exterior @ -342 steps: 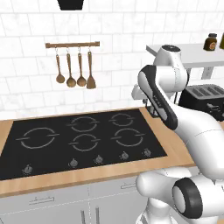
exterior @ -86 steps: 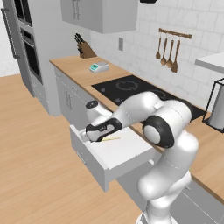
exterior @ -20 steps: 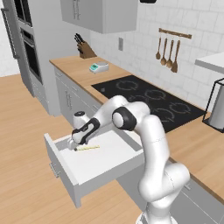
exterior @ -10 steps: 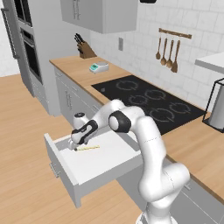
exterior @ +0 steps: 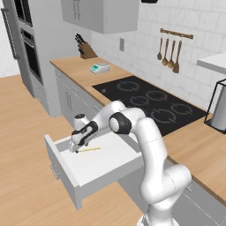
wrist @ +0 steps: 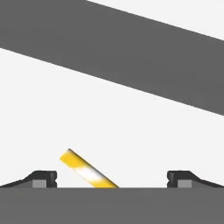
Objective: Take a straw from the drawer in front and place it inside the glass cup on the dining counter.
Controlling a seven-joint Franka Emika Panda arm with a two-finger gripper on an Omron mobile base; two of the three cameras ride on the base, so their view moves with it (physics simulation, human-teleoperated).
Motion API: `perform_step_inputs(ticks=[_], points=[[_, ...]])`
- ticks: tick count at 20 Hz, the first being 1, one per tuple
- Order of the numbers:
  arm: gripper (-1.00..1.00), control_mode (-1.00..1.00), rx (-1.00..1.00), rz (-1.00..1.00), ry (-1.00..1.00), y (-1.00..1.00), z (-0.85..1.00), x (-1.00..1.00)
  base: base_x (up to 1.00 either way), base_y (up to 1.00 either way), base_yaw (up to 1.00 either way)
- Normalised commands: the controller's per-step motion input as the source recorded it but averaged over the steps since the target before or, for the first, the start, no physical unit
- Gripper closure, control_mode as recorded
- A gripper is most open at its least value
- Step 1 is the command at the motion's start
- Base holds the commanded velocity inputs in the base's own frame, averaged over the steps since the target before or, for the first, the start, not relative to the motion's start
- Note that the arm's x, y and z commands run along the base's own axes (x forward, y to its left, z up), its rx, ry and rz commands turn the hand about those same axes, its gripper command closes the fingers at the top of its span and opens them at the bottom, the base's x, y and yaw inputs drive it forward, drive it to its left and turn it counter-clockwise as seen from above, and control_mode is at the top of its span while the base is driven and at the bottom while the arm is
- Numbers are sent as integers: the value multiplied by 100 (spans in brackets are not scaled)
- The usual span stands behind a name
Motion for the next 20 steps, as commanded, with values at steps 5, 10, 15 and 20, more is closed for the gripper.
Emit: perform_step_inputs(ticks=[5, 10, 15, 20], points=[[-100, -100, 0, 12, 0, -19, -10, -2, 0, 0, 0], [-100, -100, 0, 15, 0, -15, -11, -2, 0, 0, 0], [-100, -100, 0, 14, 0, -4, -30, 2, 0, 0, 0], [100, -100, 0, 8, 4, 0, -46, 10, 0, 0, 0]])
